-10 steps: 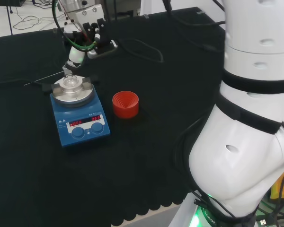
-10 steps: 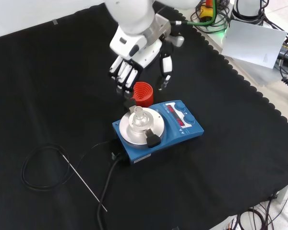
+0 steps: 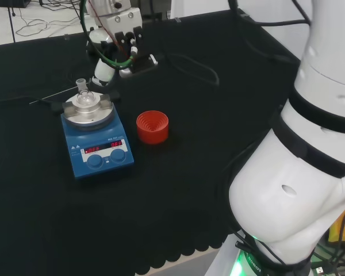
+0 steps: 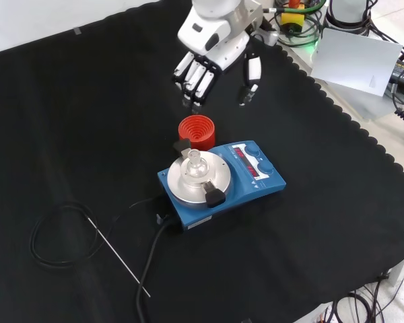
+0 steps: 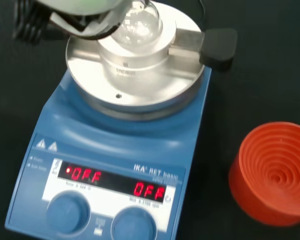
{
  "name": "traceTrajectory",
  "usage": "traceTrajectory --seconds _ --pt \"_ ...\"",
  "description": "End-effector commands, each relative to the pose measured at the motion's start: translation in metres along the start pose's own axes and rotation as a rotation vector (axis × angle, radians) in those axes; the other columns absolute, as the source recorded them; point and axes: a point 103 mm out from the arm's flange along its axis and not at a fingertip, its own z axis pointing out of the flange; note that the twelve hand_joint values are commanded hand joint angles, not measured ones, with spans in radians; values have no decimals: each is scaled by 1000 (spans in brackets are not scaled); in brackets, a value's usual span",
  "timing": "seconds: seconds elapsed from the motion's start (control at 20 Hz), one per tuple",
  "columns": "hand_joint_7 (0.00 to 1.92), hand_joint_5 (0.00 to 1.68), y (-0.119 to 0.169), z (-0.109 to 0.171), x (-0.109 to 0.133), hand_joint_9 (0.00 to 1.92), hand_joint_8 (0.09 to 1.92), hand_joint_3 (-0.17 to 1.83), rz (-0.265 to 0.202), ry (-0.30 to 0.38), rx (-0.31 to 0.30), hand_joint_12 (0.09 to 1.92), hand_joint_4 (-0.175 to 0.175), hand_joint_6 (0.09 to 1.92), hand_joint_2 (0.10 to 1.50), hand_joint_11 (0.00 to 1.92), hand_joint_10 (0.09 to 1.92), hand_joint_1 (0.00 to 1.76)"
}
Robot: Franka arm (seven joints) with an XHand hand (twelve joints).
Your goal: Turn on the heater.
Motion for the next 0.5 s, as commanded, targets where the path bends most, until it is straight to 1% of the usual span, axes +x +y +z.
traceTrajectory --seconds 0.05,0.15,0.3,0.4,0.5 --pt "469 499 -44 21 8 669 747 607 41 37 -45 1365 -33 540 651 274 682 919" --pt "541 521 -54 30 11 744 746 636 49 45 -29 1345 -36 580 655 339 653 946" --pt "715 552 -64 40 13 921 778 695 58 55 -5 1309 -44 640 669 485 650 1008" --pt "832 565 -67 46 15 1020 815 731 58 57 7 1281 -49 669 682 568 672 1051" --pt "957 570 -70 56 16 1113 867 757 52 64 34 1224 -61 692 689 681 721 1084"
